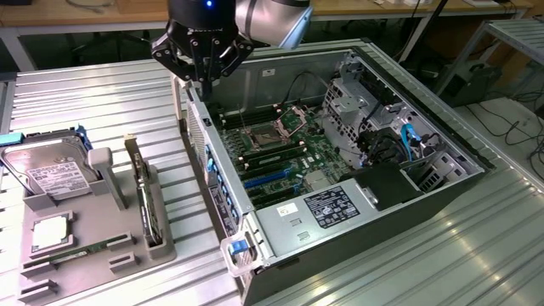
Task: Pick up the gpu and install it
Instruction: 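Reach for the gpu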
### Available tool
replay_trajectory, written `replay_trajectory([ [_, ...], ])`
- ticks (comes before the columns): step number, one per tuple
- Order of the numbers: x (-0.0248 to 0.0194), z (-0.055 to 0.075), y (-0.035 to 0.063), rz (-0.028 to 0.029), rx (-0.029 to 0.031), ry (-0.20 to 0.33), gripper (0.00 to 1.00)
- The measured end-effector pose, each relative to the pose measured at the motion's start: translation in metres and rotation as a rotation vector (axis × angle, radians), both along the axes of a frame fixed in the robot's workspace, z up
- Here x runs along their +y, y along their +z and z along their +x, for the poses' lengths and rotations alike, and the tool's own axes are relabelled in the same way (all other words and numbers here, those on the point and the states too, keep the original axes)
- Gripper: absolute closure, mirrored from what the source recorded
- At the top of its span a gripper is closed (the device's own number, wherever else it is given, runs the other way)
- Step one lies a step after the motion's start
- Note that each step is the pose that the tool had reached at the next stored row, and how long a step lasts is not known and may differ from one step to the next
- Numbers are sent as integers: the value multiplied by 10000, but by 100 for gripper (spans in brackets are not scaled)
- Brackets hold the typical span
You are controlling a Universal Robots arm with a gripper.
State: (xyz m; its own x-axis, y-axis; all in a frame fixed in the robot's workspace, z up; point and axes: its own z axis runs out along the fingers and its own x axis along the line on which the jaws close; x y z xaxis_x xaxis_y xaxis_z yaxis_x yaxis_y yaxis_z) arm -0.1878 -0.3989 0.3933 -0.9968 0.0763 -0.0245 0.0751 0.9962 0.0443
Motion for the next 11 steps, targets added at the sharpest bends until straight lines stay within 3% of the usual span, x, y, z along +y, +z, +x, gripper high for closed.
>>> replay_trajectory([
  [11,0,-87,0,0,0,0,89],
])
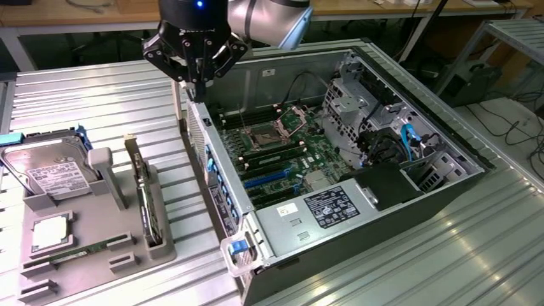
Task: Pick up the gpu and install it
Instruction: 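Reach for the gpu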
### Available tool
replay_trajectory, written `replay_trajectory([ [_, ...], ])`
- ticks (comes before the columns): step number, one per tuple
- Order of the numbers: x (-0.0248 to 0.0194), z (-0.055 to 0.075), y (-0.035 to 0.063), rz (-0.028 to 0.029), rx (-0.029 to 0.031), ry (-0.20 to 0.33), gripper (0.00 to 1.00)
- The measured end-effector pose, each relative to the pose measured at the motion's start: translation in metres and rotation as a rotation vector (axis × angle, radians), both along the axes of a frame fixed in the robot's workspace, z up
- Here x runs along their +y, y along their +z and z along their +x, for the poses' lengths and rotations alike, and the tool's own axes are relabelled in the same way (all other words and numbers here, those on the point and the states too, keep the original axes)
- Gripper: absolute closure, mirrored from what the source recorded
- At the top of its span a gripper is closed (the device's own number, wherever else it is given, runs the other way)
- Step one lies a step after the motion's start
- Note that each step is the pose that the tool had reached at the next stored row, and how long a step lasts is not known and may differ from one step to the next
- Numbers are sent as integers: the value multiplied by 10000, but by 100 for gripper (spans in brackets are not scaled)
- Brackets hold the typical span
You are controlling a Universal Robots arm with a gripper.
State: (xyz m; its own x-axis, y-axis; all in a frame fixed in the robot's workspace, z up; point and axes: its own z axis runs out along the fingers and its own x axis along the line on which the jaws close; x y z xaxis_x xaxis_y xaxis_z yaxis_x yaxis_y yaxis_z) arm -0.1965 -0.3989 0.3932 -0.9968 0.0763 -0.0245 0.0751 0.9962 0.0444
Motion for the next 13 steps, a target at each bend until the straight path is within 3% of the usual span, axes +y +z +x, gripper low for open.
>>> replay_trajectory([
  [13,-19,-113,0,0,0,2,89],
])
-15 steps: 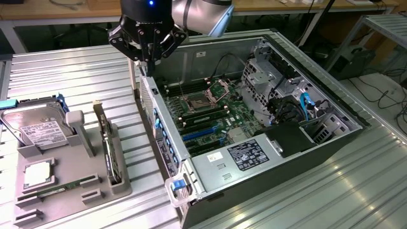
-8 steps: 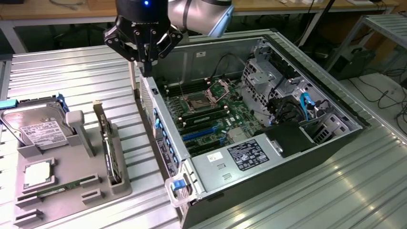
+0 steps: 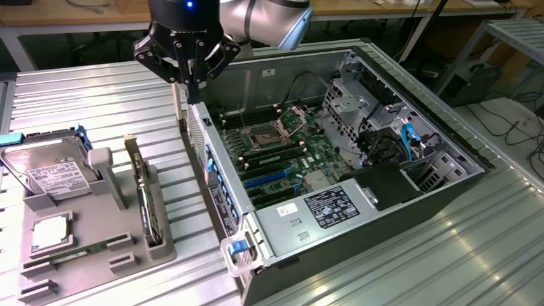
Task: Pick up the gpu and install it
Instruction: 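Reach for the gpu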
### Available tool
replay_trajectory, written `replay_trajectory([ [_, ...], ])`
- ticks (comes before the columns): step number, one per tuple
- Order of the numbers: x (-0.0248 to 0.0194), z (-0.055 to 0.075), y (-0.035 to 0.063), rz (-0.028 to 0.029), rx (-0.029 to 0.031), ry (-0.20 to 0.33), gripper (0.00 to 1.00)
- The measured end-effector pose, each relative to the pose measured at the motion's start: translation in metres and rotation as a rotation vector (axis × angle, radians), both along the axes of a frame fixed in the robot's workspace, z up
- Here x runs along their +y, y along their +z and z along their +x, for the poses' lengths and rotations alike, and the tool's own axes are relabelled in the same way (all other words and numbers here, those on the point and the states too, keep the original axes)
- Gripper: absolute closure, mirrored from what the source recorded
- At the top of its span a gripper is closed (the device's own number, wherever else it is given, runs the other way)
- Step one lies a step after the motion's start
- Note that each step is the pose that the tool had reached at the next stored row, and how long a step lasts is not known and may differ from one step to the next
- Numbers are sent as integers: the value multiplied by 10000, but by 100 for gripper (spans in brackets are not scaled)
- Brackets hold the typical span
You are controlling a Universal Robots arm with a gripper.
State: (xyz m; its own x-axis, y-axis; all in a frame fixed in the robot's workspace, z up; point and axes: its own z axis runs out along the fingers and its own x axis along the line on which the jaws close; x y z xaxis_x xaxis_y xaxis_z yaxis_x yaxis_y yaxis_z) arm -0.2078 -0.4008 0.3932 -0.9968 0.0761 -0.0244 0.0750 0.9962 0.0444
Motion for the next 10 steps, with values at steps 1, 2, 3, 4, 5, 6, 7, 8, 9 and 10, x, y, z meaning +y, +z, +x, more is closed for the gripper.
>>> replay_trajectory([
  [1,-9,-8,0,0,0,0,89],
  [2,-23,-19,0,0,0,-1,89],
  [3,-34,-27,0,1,-1,-1,89],
  [4,-46,-36,0,0,-1,-1,89],
  [5,-58,-45,0,0,0,-1,89],
  [6,-72,-55,0,0,0,-1,89],
  [7,-85,-66,0,-1,0,-1,89],
  [8,-98,-77,0,-1,0,-2,89],
  [9,-111,-89,0,0,0,-2,89],
  [10,-124,-101,0,0,0,-2,89],
])
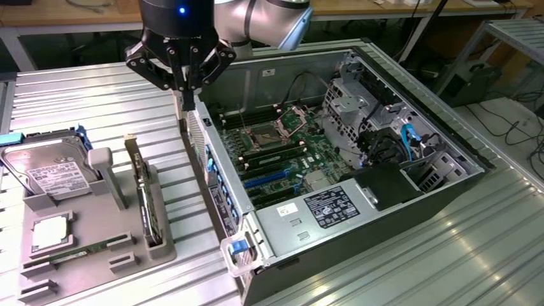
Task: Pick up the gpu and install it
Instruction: 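Reach for the gpu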
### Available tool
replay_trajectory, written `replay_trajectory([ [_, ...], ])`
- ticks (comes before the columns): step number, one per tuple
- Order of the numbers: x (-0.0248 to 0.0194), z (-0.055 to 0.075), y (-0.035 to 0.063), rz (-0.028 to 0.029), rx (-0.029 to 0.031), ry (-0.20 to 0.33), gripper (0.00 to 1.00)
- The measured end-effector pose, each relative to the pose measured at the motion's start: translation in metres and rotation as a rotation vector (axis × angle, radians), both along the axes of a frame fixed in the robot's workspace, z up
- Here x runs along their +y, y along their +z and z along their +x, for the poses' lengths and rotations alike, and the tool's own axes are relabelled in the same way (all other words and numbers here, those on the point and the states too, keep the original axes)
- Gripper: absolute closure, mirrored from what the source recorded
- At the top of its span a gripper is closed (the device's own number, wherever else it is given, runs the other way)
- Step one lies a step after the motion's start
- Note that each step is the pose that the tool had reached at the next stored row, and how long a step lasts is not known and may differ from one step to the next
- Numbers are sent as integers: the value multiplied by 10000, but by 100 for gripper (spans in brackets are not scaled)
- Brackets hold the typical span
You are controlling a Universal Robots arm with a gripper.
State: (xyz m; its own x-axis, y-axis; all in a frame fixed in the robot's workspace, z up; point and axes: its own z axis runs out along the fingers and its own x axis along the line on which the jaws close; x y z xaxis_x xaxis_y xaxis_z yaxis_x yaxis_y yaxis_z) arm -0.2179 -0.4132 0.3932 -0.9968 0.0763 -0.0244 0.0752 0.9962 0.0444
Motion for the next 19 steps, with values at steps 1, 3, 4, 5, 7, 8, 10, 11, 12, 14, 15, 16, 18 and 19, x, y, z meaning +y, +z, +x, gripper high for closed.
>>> replay_trajectory([
  [1,-14,-13,0,1,-1,1,89],
  [3,-41,-39,0,0,-1,0,89],
  [4,-55,-53,0,-1,0,2,89],
  [5,-67,-68,0,-1,0,2,89],
  [7,-91,-103,0,-1,0,0,89],
  [8,-103,-121,-1,0,-1,1,89],
  [10,-125,-159,0,0,0,0,89],
  [11,-137,-180,0,-1,0,0,89],
  [12,-148,-201,0,0,0,1,89],
  [14,-170,-245,-1,1,-1,0,89],
  [15,-179,-266,-1,1,-1,1,89],
  [16,-188,-288,-1,1,-1,1,89],
  [18,-207,-338,0,-1,1,1,89],
  [19,-217,-362,-1,-1,1,1,89],
])
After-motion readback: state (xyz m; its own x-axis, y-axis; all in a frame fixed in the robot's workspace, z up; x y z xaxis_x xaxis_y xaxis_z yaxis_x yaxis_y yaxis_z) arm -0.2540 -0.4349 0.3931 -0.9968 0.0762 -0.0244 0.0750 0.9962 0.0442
